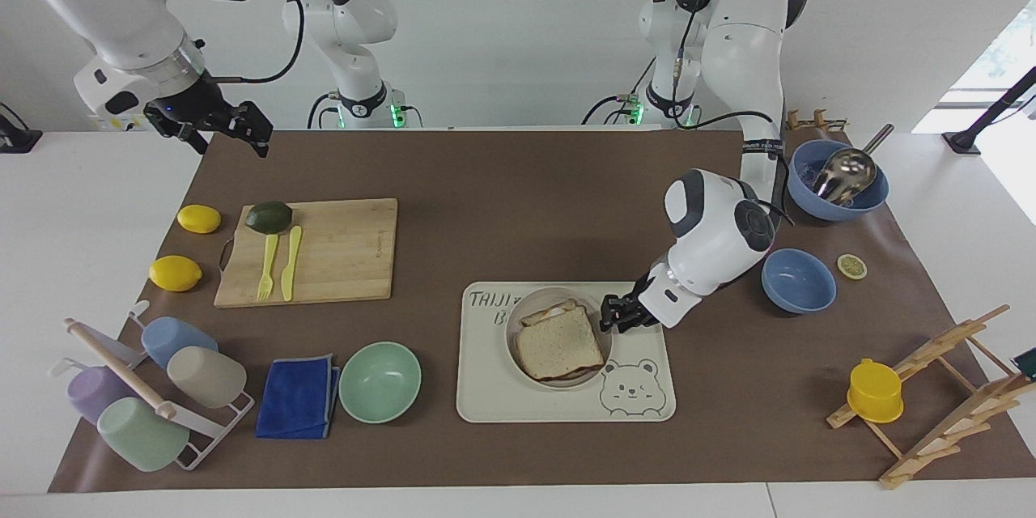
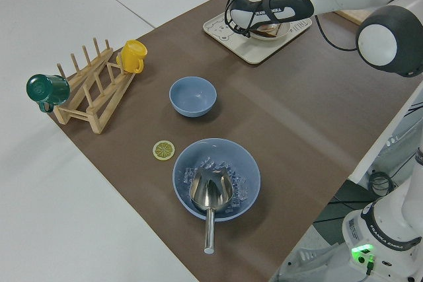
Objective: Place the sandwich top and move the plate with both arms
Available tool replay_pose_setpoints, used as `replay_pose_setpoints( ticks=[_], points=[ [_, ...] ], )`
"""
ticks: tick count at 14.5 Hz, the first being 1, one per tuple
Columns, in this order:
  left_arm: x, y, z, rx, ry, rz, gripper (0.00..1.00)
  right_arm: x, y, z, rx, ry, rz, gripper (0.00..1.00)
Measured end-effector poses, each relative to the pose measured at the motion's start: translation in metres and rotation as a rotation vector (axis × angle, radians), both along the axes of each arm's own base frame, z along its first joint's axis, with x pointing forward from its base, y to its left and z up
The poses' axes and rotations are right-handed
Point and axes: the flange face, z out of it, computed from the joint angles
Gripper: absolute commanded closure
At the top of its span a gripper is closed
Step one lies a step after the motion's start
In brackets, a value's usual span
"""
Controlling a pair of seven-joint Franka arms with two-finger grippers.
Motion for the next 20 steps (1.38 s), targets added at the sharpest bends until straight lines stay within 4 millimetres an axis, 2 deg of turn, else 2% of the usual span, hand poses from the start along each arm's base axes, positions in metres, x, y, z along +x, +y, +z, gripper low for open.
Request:
replay_pose_setpoints(
  ticks=[2,3,5,8,10,12,14,17,18,20],
  points=[
    [0.007,0.019,0.016,0.001,0.026,-0.014,0.00,0.000,0.000,0.000,0.000,0.000,0.001,0.00],
    [0.013,0.032,0.030,-0.003,0.024,-0.010,0.00,0.000,0.000,0.000,0.000,0.000,0.001,0.00],
    [0.017,0.058,0.064,-0.006,0.004,0.010,0.00,0.000,0.001,0.001,0.000,-0.001,0.002,0.00],
    [0.005,0.101,0.124,0.095,-0.016,-0.004,0.00,-0.001,0.005,0.002,0.000,-0.004,0.009,0.00],
    [-0.014,0.125,0.173,0.209,-0.029,-0.033,0.00,-0.001,0.007,0.002,0.000,-0.002,0.012,0.00],
    [-0.039,0.141,0.220,0.269,-0.028,-0.041,0.00,-0.003,0.008,0.002,0.001,0.013,0.014,0.00],
    [-0.067,0.163,0.259,0.306,0.000,-0.029,0.00,-0.005,0.010,0.004,0.002,0.014,0.018,0.00],
    [-0.108,0.186,0.303,0.389,0.041,-0.023,0.00,-0.009,0.011,0.009,0.003,0.016,0.020,0.00],
    [-0.120,0.192,0.313,0.400,0.058,-0.020,0.00,-0.010,0.011,0.010,0.003,0.014,0.019,0.00],
    [-0.136,0.199,0.321,0.407,0.083,-0.013,0.00,-0.011,0.009,0.012,0.003,0.011,0.016,0.00]
  ],
)
